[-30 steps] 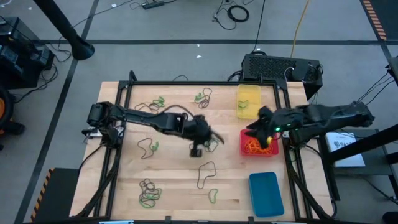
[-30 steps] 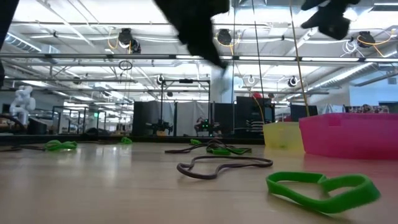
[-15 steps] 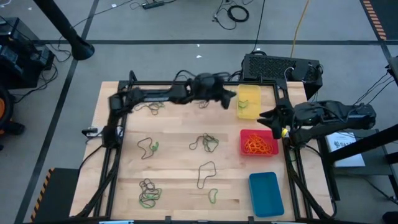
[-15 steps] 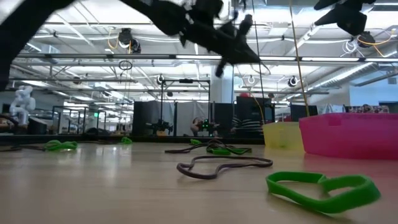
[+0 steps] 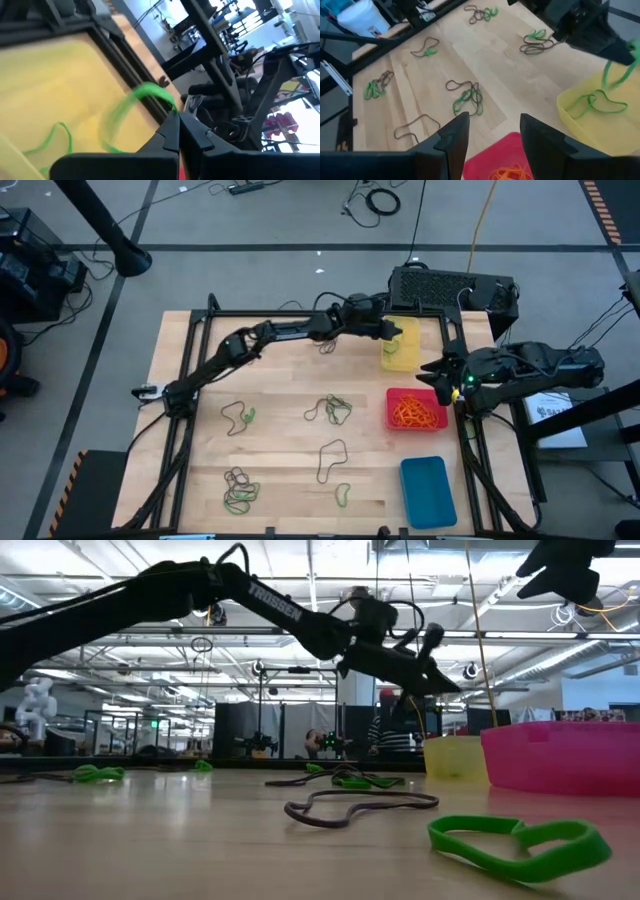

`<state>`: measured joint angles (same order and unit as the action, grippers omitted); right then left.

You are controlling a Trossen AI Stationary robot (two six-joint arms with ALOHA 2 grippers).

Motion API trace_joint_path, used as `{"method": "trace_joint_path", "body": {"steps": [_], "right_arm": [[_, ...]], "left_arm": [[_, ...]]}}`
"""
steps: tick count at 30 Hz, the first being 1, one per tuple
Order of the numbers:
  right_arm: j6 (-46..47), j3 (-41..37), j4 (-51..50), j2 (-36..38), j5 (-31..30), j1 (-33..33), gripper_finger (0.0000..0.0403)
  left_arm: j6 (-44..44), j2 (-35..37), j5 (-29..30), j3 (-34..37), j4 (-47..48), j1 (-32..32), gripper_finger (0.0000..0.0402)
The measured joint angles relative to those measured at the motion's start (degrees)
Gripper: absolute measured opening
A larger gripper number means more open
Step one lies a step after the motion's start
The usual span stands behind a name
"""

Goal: Sort rubber bands into baskets
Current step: Put the green rubber band into the yellow bin

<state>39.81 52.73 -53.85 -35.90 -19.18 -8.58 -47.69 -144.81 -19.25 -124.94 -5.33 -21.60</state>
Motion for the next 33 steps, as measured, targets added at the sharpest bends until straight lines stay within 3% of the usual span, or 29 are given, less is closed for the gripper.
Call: {"method": "trace_joint_path", "body": {"steps": [6,20,27,33], "right_arm": [[1.3,0.0,-1.0,0.0,0.0,0.0,0.0169],[2.6,0.0,-0.9,0.0,0.0,0.0,0.0169],[3.1,0.0,-0.9,0.0,0.0,0.0,0.0169],[4.3,0.0,-0.9,0.0,0.0,0.0,0.0169]], "left_arm": [[0.2,-0.5,-0.2,-0.4,0.1,0.4,0.0022],[0.1,-0.5,-0.5,-0.4,0.3,0.3,0.0118],[0.1,-0.5,-2.9,-0.4,4.8,0.1,0.0128],[0.0,-0.2,-9.6,-0.4,4.9,-0.9,0.0127]]}}
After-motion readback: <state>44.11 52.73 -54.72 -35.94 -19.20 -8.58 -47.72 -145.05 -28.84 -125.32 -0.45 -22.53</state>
